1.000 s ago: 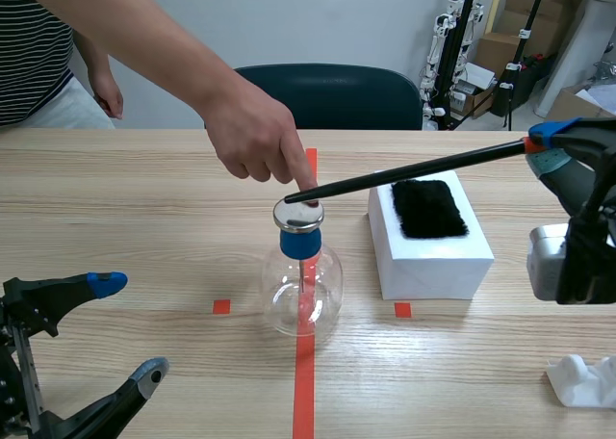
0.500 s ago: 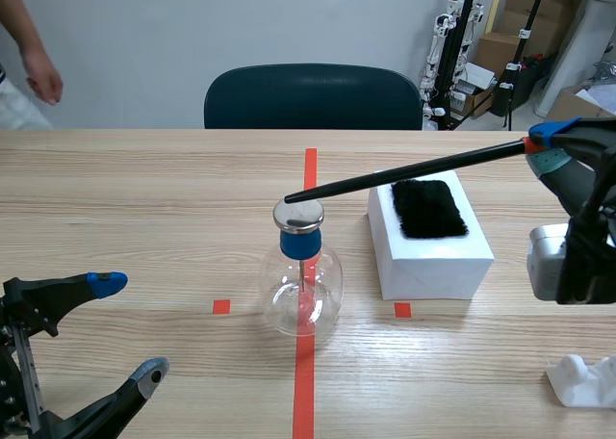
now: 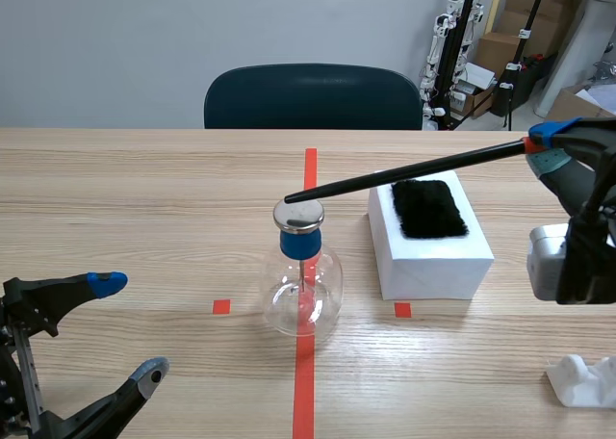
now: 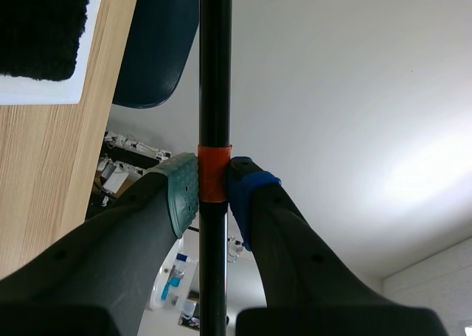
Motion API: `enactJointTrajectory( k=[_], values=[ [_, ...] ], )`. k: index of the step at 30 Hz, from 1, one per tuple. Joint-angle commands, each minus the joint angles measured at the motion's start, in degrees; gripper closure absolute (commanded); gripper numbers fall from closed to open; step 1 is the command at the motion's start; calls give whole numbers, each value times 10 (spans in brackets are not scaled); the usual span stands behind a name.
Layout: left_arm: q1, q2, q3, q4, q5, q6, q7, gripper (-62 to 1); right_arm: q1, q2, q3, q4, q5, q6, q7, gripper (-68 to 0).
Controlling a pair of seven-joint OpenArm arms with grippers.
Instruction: Do the electroscope experiment. hold the rod still at the electroscope
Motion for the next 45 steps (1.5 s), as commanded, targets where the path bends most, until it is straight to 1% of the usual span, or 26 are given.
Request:
enactJointTrajectory(
  k=[1, 37, 41, 45],
  values=[
    [0, 0, -2, 11, -4, 1, -10, -623, 9, 5, 8, 4, 3, -9, -2, 4],
    [0, 0, -2, 11, -4, 1, -10, -623, 9, 5, 8, 4, 3, -9, 1, 4],
    [0, 0, -2, 11, -4, 1, -10, -623, 7, 5, 14, 7, 17, -9, 7, 4],
    [0, 0, -2, 11, -4, 1, -10, -623, -7, 5, 40, 23, 39, -9, 15, 4]
  ],
)
